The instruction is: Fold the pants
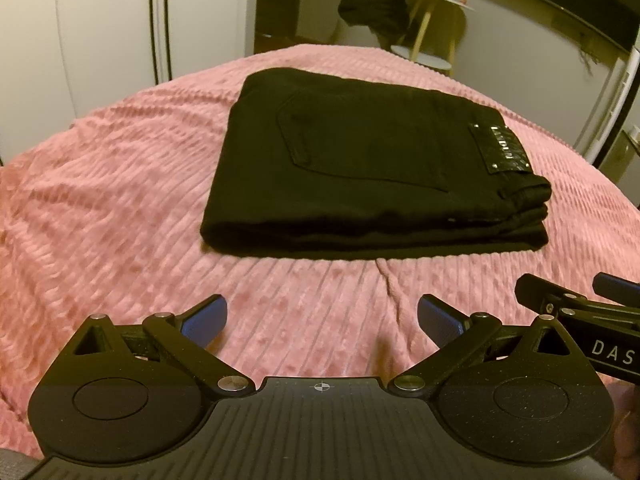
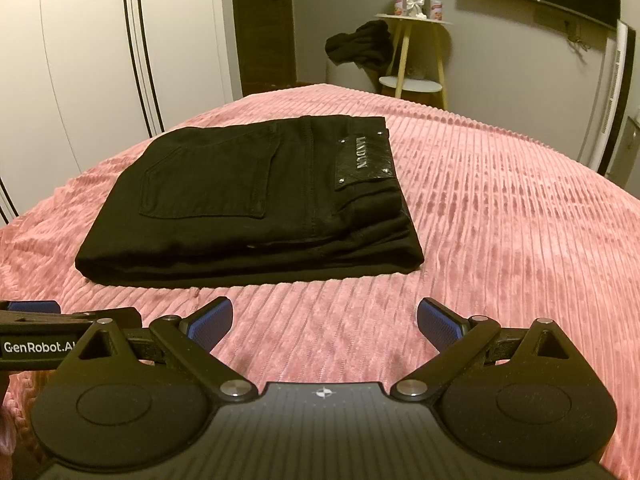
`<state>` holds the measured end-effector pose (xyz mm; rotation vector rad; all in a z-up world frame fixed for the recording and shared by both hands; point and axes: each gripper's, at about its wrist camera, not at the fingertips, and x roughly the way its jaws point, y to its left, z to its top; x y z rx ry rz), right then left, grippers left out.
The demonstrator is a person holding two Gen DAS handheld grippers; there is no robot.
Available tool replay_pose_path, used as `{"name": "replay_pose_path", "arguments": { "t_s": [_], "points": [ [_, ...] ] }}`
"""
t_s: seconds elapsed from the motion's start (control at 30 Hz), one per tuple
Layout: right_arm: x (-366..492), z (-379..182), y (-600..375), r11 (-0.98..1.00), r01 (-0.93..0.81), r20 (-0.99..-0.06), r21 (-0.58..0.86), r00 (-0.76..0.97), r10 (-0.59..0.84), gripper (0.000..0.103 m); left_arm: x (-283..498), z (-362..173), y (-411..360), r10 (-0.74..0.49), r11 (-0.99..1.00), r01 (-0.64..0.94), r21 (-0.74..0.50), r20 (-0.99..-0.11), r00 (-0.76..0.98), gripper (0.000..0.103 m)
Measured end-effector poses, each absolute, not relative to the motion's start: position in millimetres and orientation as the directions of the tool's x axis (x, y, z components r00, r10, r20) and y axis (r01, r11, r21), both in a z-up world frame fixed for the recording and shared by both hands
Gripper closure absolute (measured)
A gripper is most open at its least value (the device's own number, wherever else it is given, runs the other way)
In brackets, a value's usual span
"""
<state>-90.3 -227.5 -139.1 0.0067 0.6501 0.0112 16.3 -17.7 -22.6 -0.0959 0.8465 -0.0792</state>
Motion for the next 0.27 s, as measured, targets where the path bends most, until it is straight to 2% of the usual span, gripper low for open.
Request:
{"name": "replay_pose_path", "arguments": {
  "t_s": [0.27],
  "points": [
    [-90.6,-139.2,-227.0,1.000,-0.006,-0.604,0.010,0.797,0.010,0.004,17.2,-23.2,-18.2,-0.100,0.994,0.031,-0.105,-0.751,0.653,0.000]
  ]
}}
